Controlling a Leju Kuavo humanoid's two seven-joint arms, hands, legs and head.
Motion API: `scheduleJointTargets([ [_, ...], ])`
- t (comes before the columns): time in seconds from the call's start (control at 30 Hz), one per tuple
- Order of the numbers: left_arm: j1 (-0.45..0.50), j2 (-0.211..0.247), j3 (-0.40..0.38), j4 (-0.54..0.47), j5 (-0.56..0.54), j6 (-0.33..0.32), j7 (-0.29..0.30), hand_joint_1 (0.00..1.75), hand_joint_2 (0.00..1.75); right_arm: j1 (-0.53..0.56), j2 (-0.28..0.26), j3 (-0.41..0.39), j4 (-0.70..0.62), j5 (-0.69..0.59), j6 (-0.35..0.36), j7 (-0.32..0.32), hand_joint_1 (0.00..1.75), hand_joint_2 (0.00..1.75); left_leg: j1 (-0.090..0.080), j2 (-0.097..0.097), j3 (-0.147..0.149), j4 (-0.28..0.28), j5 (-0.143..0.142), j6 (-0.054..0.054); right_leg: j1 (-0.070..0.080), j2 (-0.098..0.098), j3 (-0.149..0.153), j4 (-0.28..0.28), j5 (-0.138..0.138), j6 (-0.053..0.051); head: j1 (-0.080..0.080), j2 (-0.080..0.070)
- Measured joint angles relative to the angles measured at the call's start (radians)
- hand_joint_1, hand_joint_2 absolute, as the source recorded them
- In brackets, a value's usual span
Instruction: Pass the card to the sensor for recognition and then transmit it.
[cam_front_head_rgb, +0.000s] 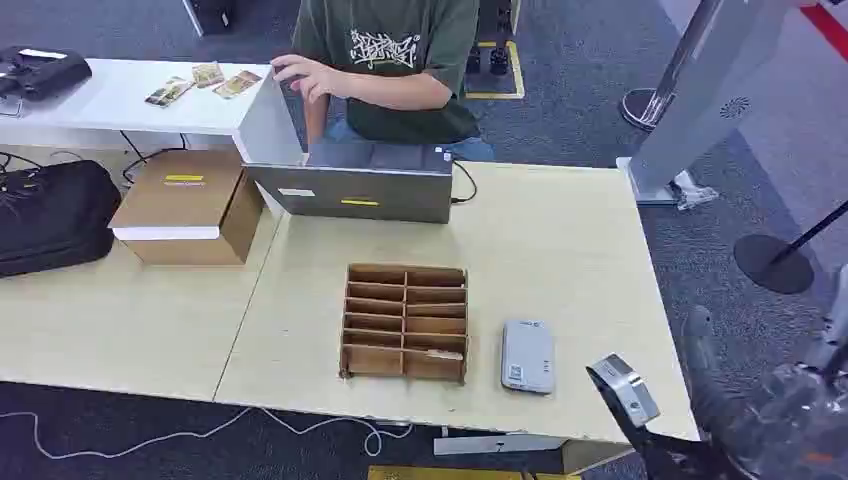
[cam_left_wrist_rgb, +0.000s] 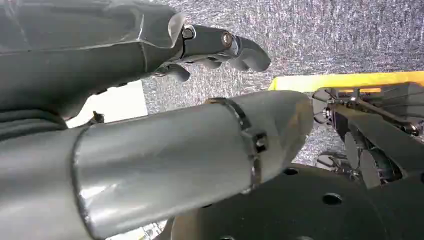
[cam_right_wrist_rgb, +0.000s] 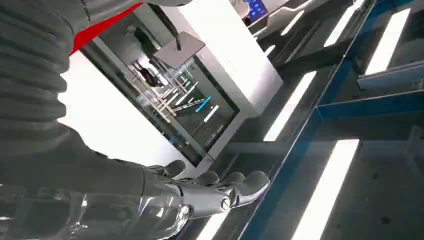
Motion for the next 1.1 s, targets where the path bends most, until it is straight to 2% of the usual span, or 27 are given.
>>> scheduleJointTargets([
  [1.03, -0.001, 0.0, 0.0, 0.0, -0.007, 0.0, 0.0, 0.0, 0.0, 0.0, 0.0, 0.0, 0.001, 0.0, 0.0, 0.006, 0.0, 1.75, 0.0, 0.0, 0.0, 0.0, 0.0, 0.0, 0.0, 0.0, 0.0, 0.0, 0.0, 0.0, 0.0, 0.0],
  [1.1, -0.001, 0.0, 0.0, 0.0, -0.008, 0.0, 0.0, 0.0, 0.0, 0.0, 0.0, 0.002, 0.005, 0.0, 0.0, 0.032, 0.0, 1.75, 0.0, 0.0, 0.0, 0.0, 0.0, 0.0, 0.0, 0.0, 0.0, 0.0, 0.0, 0.0, 0.0, 0.0],
])
